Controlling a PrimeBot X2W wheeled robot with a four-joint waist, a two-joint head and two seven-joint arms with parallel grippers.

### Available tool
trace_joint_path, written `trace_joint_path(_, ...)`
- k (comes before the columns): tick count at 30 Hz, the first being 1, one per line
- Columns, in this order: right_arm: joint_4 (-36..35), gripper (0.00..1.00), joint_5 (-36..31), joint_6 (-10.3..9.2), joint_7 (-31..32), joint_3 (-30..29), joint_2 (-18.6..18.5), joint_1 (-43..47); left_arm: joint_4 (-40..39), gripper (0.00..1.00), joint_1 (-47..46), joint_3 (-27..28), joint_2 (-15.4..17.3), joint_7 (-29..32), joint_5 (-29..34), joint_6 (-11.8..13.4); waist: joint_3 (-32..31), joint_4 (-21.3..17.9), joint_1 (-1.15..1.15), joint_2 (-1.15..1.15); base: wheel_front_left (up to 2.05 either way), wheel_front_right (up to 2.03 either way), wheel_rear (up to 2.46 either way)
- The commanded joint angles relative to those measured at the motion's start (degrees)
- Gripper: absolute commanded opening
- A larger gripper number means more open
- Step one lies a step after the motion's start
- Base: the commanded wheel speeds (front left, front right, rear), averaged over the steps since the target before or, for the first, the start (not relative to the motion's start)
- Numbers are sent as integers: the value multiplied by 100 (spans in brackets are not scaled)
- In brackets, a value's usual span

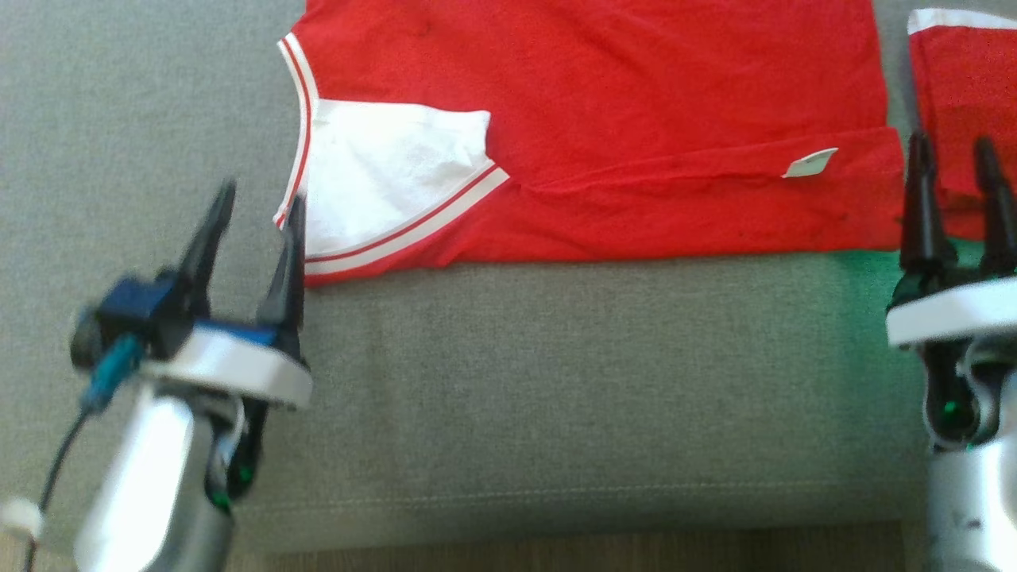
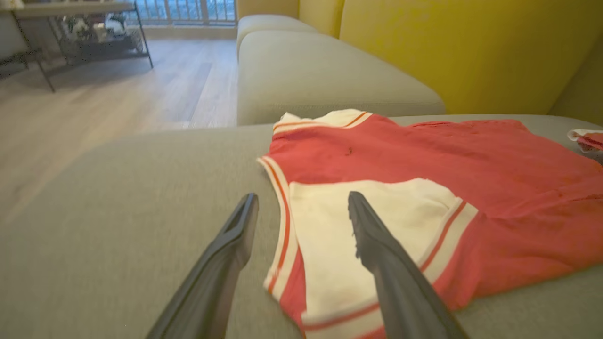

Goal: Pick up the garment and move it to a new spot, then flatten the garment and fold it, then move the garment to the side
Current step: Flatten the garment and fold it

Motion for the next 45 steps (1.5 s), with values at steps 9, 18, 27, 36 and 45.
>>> trace_joint_path(9,-655,100,493,-2,-5,509,100,677,259,100,579,413,-356,738,-1009,151,-160,-193,0,0,0,0,0)
trace_joint_path(18,-411,100,527,-2,131,609,102,686,933,100,228,485,-457,1101,-1234,267,-204,-286,0,0,0,0,0)
trace_joint_path(27,232,100,203,-2,606,379,102,476,1047,0,237,287,-482,1537,-1317,217,-326,-243,0,0,0,0,0)
trace_joint_path(36,1220,100,-152,-2,1006,204,102,-20,551,0,381,137,-377,1565,-1279,95,-427,-148,0,0,0,0,0)
trace_joint_path(45,2123,0,-357,-2,1166,251,103,-584,154,0,485,119,-222,1768,-1275,183,-463,-77,0,0,0,0,0)
